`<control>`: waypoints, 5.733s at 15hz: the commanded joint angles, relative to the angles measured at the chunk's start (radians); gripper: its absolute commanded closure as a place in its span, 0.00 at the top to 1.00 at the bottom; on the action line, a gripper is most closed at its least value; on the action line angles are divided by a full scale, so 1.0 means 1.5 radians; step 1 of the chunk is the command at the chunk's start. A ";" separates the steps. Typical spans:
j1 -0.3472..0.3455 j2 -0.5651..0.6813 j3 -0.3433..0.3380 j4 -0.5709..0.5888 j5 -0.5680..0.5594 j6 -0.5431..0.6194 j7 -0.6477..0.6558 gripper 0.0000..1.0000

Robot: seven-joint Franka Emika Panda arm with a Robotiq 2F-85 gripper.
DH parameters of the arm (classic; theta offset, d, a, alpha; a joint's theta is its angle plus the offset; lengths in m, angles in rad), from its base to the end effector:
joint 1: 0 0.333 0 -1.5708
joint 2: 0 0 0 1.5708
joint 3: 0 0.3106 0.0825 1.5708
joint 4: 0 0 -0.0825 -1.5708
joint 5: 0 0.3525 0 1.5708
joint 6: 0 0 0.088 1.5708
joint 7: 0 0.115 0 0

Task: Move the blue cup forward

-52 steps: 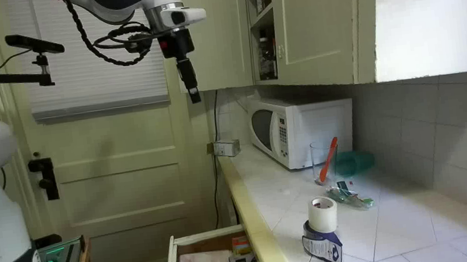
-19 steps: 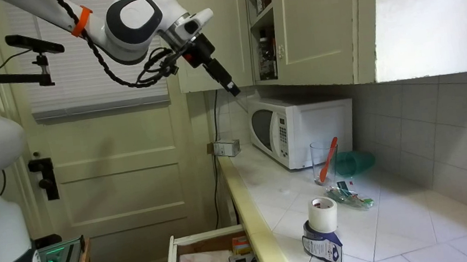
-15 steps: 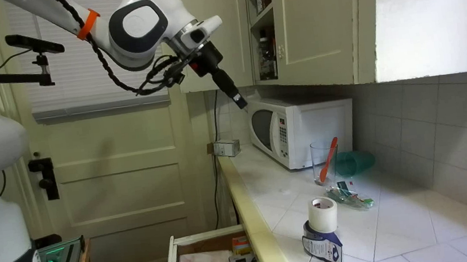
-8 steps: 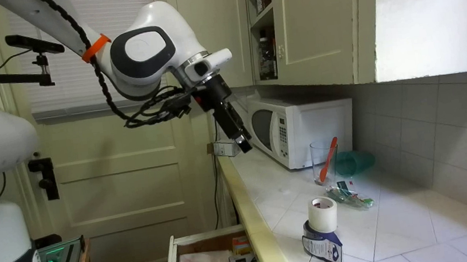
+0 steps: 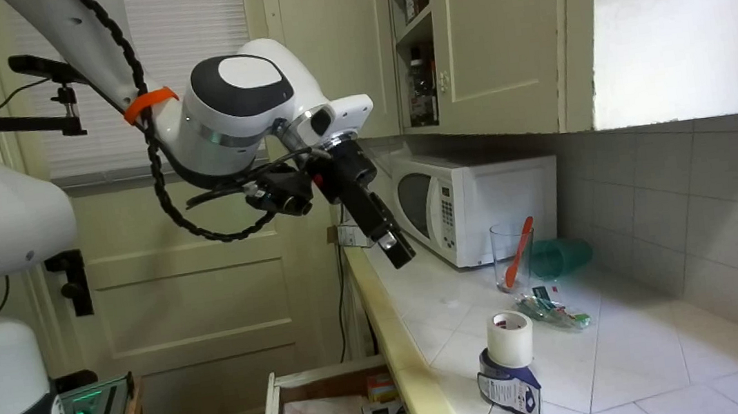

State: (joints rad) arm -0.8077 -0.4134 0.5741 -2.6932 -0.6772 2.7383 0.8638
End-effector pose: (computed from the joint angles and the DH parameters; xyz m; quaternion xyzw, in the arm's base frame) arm 0.3952 -0.0751 0.3831 0.9146 -0.2370 0.2326 0.2308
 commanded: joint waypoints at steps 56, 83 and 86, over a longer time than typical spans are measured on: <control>-0.881 -0.153 0.981 0.368 -1.000 -0.069 0.317 1.00; -0.855 -0.212 1.053 0.375 -1.221 -0.216 0.651 1.00; -0.888 -0.203 1.099 0.427 -1.221 -0.161 0.614 1.00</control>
State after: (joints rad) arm -2.0783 -0.6939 2.1557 -2.1388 -2.5086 2.4234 1.8080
